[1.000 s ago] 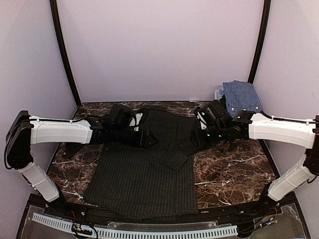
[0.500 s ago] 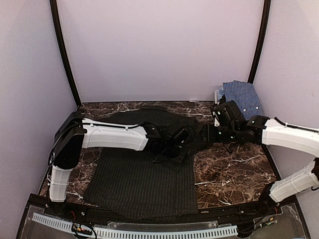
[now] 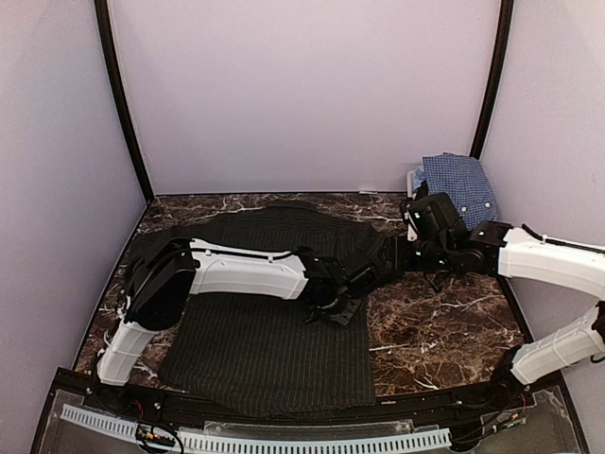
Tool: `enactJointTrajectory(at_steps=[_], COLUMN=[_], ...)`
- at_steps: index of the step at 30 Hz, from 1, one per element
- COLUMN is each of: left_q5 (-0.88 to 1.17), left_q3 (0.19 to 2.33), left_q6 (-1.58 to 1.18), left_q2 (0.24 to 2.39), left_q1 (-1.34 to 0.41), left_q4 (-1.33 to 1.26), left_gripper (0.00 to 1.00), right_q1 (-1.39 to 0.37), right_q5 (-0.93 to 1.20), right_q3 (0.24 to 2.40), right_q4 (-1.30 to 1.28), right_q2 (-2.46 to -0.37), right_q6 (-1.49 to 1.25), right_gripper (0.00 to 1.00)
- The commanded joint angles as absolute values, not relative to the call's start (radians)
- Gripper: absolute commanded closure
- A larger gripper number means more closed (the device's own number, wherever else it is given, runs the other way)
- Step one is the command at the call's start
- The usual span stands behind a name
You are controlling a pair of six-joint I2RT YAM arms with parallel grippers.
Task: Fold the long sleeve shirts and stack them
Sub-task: Pick up the sleeve from the center of the board, then move the flattened shirt to the center of the board.
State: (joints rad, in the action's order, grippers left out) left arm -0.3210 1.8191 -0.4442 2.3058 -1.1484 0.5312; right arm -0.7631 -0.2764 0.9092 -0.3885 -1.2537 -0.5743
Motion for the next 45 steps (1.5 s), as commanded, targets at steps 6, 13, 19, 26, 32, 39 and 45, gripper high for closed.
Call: enactJointTrajectory(at_steps=[6,13,19,26,32,39,45], left_q5=[-0.401,-0.414,-0.383,-0.373,-0.363,-0.304,-0.197], left_q3=[1.906,1.973,1.912,1.703,1.522,1.298,1.207], left_q6=[-0.423,-0.434,-0.475,-0.520,-0.589,-0.722,-0.714], left_q2=[2.324,2.291,2.168,1.890,1.656,1.420,1.372], left_q1=[-1.149,-1.141,-1.099,-1.024,-0.933,-0.827,-0.777], left_q4=[0.606,0.665,0.639,0.512,0.427,0.323,0.227], left_gripper=[0.66,0.99,1.00,1.00,1.00,1.00,1.00], right_q1=[-0.754,-0.755,-0.755,-0.755,-0.754,-0.753,-0.753], right_q5=[-0.249,-0.250,-0.257,-0.261,-0.257,-0.255,-0.241], right_q3=[0.904,0.894,0.887,0.878,0.880,0.884,0.884], right_q4=[-0.350,-0.353,-0.351,-0.334,-0.320,-0.310,-0.297], right_q2=[-1.255,-1.254,-1.250,-1.254,-1.273,-1.292,-1.308], right_q6=[-0.579,-0.586,-0.589,-0.592,-0.591,-0.591,-0.587], right_gripper=[0.34,0.34,0.33,0.33,0.32,0.32,0.31])
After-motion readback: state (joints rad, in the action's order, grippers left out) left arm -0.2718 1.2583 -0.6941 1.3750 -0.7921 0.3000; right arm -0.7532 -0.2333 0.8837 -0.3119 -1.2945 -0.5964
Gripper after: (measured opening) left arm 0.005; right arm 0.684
